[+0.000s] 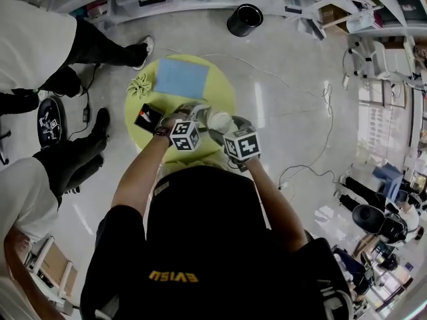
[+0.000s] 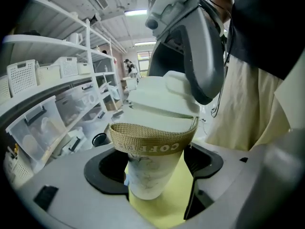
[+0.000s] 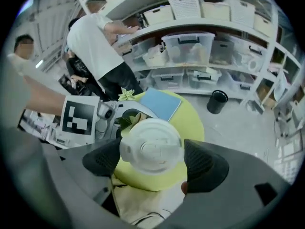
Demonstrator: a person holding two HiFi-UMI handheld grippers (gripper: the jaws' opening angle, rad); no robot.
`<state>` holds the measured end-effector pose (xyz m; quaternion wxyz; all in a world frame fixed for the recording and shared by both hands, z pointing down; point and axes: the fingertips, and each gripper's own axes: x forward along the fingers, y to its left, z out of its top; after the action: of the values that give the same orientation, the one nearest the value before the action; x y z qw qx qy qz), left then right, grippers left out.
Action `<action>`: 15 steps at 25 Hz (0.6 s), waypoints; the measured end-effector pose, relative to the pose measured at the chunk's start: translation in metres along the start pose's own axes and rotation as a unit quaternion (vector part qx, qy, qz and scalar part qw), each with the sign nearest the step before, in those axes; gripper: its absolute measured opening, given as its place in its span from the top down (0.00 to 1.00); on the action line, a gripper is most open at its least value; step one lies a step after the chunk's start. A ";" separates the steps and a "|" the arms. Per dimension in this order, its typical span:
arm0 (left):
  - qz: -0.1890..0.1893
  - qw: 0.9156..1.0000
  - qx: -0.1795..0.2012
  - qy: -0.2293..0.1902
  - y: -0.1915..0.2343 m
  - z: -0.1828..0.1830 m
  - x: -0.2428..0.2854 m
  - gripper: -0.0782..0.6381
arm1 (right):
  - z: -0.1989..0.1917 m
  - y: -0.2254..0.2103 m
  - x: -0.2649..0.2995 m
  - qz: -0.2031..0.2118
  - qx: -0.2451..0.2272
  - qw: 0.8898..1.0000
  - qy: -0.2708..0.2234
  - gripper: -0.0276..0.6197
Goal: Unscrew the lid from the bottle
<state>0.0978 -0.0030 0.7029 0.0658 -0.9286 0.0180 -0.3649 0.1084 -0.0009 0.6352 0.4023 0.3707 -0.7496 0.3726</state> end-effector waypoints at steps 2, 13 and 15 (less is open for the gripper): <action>0.000 1.000 -0.001 -0.001 0.001 -0.001 0.001 0.36 | 0.002 0.002 0.001 -0.007 -0.034 0.999 0.003 0.31; 0.015 0.999 -0.040 -0.008 0.005 -0.011 -0.011 0.36 | 0.021 0.011 -0.019 0.020 -0.009 0.999 -0.038 0.31; 0.024 0.998 -0.060 -0.012 0.008 -0.011 -0.016 0.36 | 0.028 0.017 -0.025 0.032 0.004 0.998 -0.057 0.31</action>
<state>0.0789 -0.0109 0.6992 0.0191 -0.9346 0.0614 -0.3499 0.0944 -0.0106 0.5976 0.3451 0.3684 -0.7816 0.3664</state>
